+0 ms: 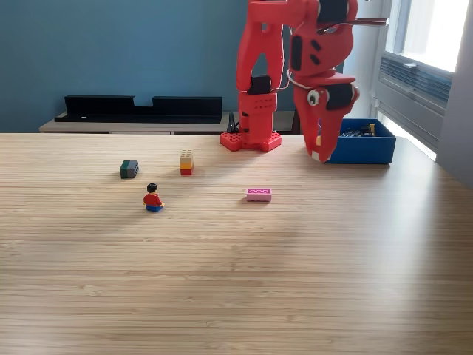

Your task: Grasp a lego block and put it in the bin.

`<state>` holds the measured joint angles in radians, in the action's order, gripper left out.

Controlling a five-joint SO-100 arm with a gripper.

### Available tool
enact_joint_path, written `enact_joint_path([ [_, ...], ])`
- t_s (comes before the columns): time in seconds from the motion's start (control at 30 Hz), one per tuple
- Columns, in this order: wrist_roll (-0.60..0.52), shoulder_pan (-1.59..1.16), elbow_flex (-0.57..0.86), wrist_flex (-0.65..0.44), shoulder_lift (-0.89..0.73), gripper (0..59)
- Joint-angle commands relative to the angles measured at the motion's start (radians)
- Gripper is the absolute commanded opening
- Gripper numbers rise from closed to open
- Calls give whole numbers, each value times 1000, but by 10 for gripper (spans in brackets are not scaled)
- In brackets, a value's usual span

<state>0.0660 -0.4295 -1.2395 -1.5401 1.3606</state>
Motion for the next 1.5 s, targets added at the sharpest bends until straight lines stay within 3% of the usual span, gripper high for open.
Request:
enact_joint_path([
  [0.03,-14,-195,66,-69,38,0],
  [0.43,3,-704,75,-173,38,0],
  [0.7,91,-870,32,-181,38,3],
  [0.73,98,-873,29,-181,38,28],
  [0.87,127,-873,20,-181,38,231],
  [1.0,132,-871,14,-183,38,263],
  [1.27,135,-845,5,-189,38,215],
  [1.43,77,-713,72,-189,38,25],
  [1.5,49,-621,115,-189,38,1],
])
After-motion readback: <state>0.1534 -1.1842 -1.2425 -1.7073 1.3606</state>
